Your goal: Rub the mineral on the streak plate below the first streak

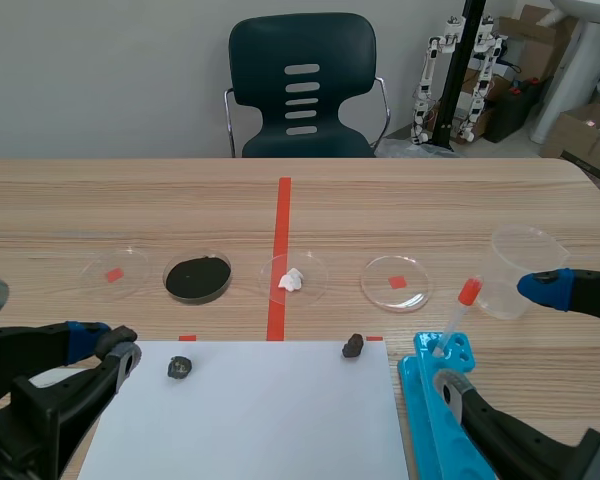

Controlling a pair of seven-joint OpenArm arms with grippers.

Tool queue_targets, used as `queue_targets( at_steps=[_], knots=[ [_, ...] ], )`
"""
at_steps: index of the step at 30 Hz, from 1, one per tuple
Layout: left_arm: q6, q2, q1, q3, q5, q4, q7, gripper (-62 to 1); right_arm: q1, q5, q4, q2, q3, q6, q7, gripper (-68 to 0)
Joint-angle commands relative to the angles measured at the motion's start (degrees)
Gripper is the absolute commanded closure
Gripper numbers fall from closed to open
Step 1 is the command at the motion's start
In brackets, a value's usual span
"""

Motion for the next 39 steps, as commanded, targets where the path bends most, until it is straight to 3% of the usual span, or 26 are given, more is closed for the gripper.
queue_targets(
  at_steps=[1, 6, 39],
  knots=[
    [-0.17, 0.13, 1.38, -0.22, 1.44, 1.18, -2.19, -7.0, 0.52, 0.81, 0.85, 0.00, -0.04, -0.02, 0.87, -67.9],
    [-0.13, 0.13, 4.63, -0.22, 4.50, 1.84, -4.15, -7.0, 0.52, 0.81, 0.85, 0.00, -0.04, -0.02, 0.87, -67.9],
    [-0.11, 0.13, 4.68, -0.22, 4.44, 1.81, -3.61, -7.0, 0.52, 0.81, 0.85, 0.00, -0.04, -0.02, 0.87, -67.9]
  ],
)
